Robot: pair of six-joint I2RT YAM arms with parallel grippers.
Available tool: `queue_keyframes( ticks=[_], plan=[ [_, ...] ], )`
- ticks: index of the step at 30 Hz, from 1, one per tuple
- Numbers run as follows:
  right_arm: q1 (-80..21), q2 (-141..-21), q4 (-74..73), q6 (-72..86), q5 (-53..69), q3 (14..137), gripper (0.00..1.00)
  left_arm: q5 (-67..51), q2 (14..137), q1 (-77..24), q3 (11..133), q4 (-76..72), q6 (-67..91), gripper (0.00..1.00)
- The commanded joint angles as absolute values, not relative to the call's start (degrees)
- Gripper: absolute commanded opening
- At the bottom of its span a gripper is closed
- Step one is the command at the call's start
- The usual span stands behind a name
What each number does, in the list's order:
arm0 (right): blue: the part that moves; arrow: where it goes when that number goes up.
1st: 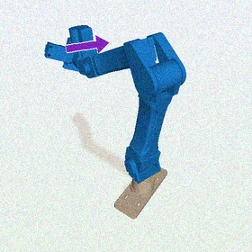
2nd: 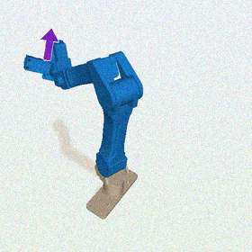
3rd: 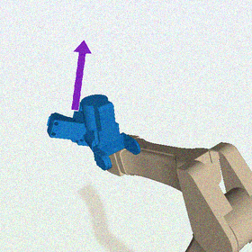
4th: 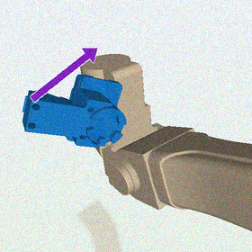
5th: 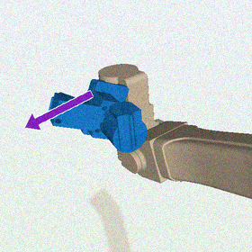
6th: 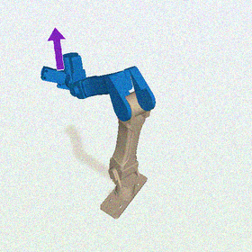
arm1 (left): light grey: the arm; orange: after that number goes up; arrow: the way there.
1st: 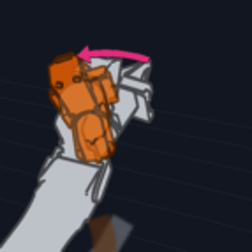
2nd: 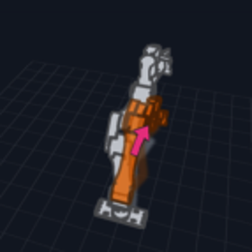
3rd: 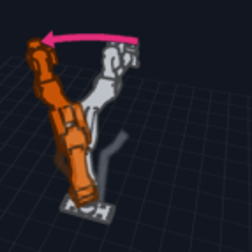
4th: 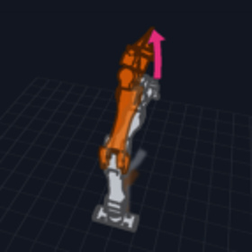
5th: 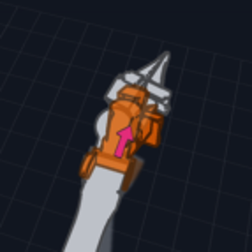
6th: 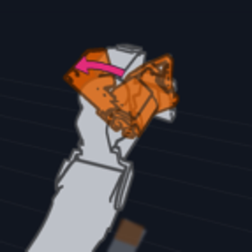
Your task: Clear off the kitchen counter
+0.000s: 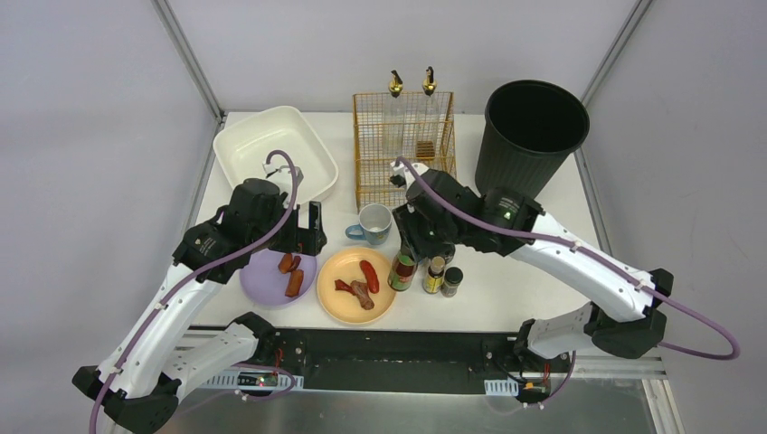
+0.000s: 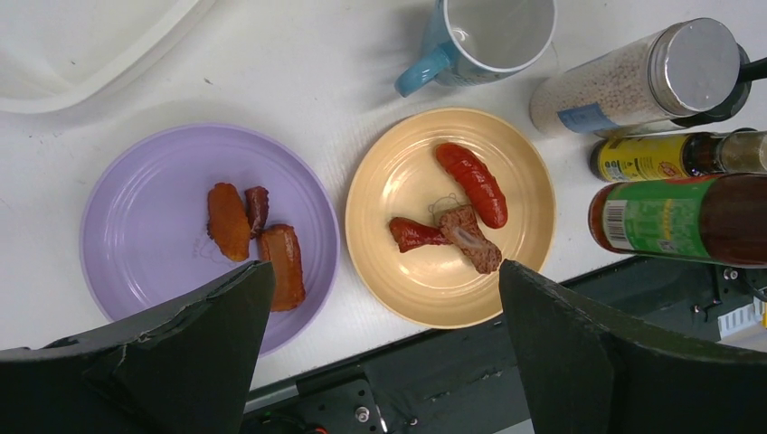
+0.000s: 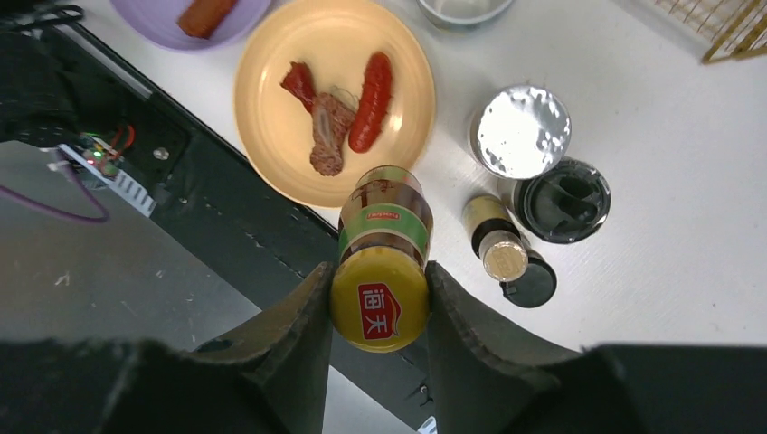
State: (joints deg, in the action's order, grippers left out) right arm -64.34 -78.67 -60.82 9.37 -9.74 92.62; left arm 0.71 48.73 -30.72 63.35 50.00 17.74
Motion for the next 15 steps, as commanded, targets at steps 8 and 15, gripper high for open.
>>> queue_keyframes(
  ticks=[8, 15],
  plan=[
    [-62.92, -86.88, -61.41, 1.25, -20.27, 119.11, 0.0, 2.62, 49.02, -30.85, 66.0, 50.21, 16.02, 0.99],
    [-56.66, -93.73, -53.28, -1.38, -23.0, 125.08, 0.0, 2.64, 49.31, -30.85, 65.93, 50.17, 15.85, 1.0]
  ],
)
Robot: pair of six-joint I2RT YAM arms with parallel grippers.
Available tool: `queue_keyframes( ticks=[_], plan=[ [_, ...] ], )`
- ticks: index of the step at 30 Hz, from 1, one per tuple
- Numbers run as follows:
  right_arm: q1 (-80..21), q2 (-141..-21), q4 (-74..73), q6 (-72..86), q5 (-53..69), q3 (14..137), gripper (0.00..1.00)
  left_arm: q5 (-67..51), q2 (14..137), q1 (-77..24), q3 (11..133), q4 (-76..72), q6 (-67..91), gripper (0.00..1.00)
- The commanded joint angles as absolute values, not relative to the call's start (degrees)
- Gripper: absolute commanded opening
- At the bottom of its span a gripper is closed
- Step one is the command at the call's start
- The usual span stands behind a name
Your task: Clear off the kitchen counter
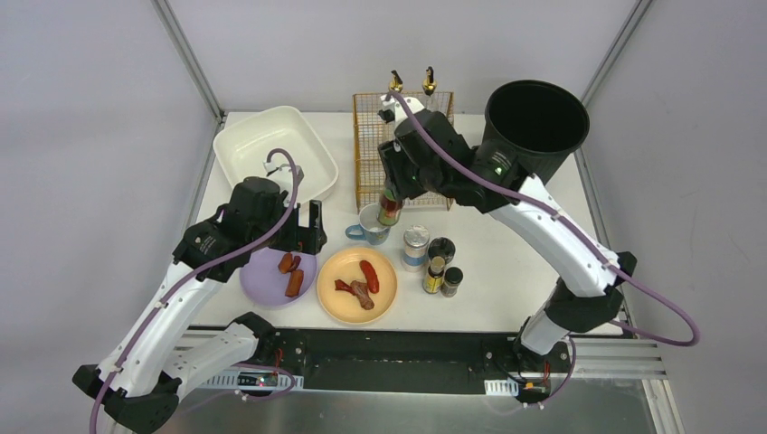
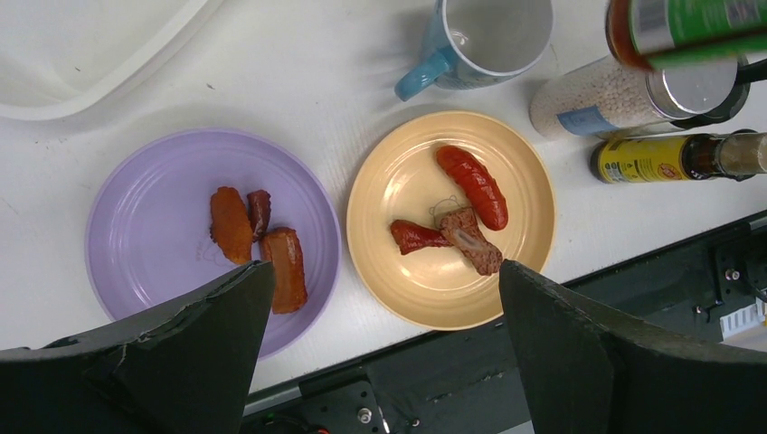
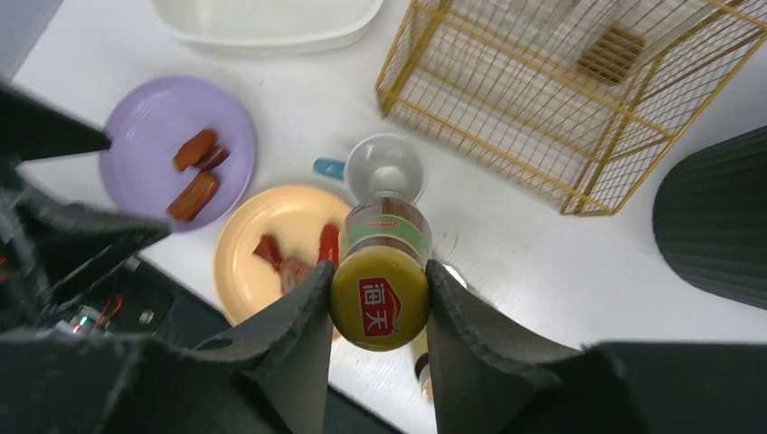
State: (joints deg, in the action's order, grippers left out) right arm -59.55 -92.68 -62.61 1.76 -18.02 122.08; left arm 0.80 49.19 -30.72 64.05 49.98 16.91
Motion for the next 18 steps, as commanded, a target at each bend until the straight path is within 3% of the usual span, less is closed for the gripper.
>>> queue_keyframes(
  ticks=[1, 8, 18],
  plan=[
    [-55.93, -94.1, -51.3, -1.4, -23.19, 124.81, 0.0, 2.79, 49.31, -30.85, 65.84, 50.12, 15.7, 1.0],
    [-51.56, -98.37, -39.4, -4.7, -24.48, 126.47, 0.0, 2.56, 49.8, -30.85, 65.74, 50.07, 15.12, 0.99],
    [-47.53, -107.29, -34.17, -6.27, -22.7, 136.62, 0.0, 2.52, 51.22, -30.84, 65.08, 49.26, 14.51, 1.0]
  ],
)
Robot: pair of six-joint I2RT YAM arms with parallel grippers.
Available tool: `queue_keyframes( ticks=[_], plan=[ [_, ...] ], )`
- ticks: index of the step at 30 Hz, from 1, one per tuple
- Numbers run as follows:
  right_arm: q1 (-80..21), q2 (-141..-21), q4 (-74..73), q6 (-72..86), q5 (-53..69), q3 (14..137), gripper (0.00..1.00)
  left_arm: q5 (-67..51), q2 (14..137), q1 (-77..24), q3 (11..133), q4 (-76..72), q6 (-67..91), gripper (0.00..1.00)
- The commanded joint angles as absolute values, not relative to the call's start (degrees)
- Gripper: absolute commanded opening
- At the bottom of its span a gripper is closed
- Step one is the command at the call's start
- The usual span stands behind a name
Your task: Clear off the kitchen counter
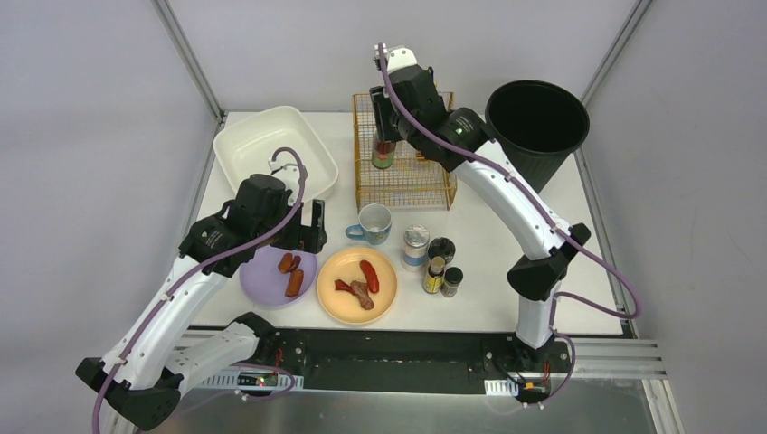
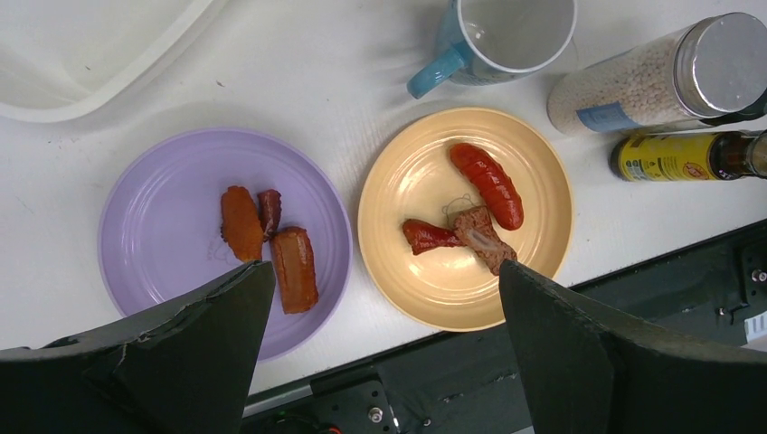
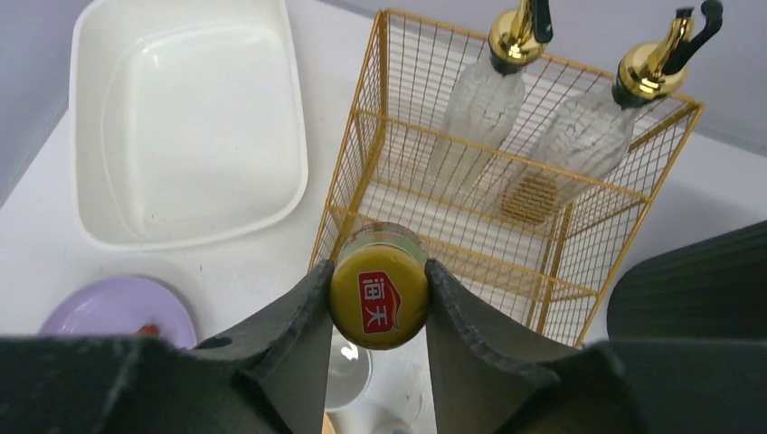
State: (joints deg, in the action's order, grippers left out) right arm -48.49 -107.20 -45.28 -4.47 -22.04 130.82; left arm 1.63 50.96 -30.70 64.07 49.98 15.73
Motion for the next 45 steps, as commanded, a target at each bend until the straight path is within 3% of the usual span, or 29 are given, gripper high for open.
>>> queue_keyframes(
  ticks=[1, 20, 45],
  plan=[
    [-47.22, -107.72, -33.29, -6.3, -22.39, 136.87, 0.0, 2.36, 51.29, -30.88, 65.14, 49.25, 14.5, 1.0],
    [-42.87, -115.65, -20.15, -6.86, -20.54, 137.9, 0.0, -2.25, 50.56, -30.8, 66.45, 48.98, 13.94, 0.99],
    [-42.49, -120.73, -20.39, -2.15, -18.08, 127.96, 0.0, -2.7, 50.35, -30.83, 65.89, 48.97, 14.59, 1.0]
  ],
)
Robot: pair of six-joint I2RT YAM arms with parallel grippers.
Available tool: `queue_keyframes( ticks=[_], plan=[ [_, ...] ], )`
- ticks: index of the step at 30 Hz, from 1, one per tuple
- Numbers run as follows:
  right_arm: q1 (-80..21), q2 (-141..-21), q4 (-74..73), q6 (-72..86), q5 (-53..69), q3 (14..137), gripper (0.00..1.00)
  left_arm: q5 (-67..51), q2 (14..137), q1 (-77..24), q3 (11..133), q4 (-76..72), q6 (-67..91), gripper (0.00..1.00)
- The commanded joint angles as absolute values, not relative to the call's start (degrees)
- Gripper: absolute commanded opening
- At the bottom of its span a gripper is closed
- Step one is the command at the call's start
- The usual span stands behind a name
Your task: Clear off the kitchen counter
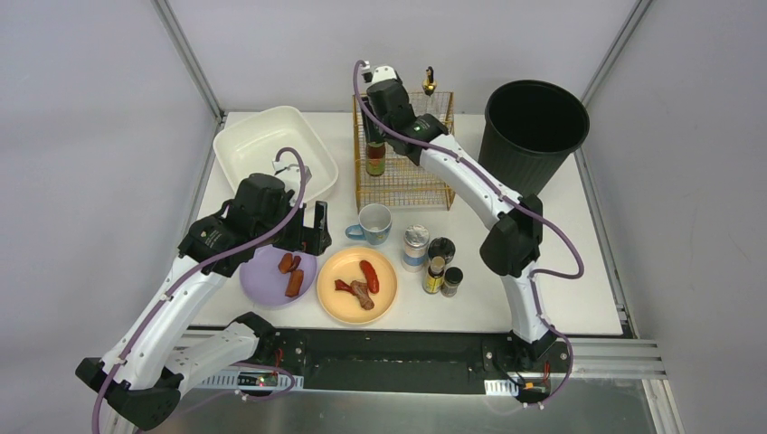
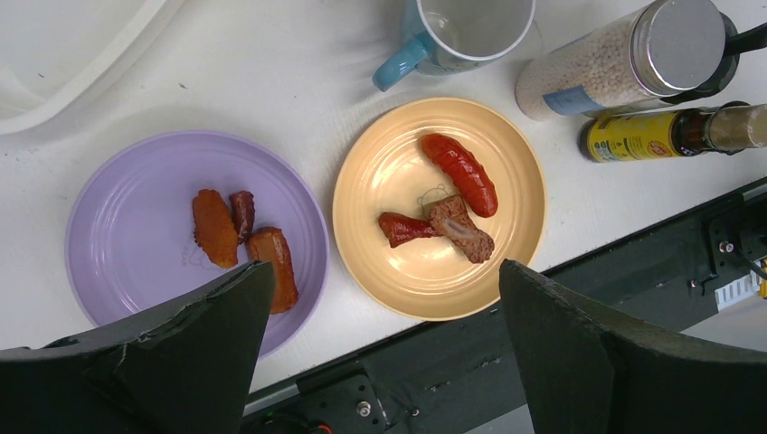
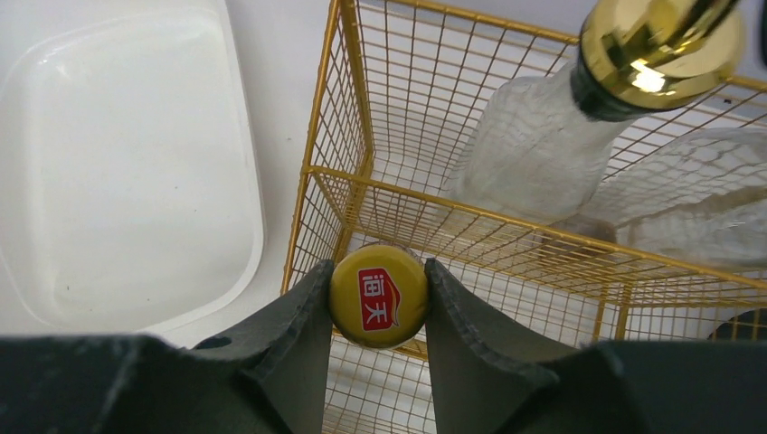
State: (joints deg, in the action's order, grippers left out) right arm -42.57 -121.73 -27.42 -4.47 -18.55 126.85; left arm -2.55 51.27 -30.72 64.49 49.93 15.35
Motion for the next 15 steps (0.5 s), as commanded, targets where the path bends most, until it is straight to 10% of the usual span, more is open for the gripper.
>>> queue_keyframes(
  ticks=[1, 15],
  plan=[
    [-42.52, -120.98, -20.58, -2.02, -17.89, 127.84, 0.0, -2.72, 50.35, -30.89, 65.85, 48.99, 14.59, 0.99],
    [-42.45, -124.54, -25.88, -2.02, -19.7, 130.01, 0.0, -2.95, 49.51, -30.8, 65.76, 49.05, 14.98, 1.0]
  ],
)
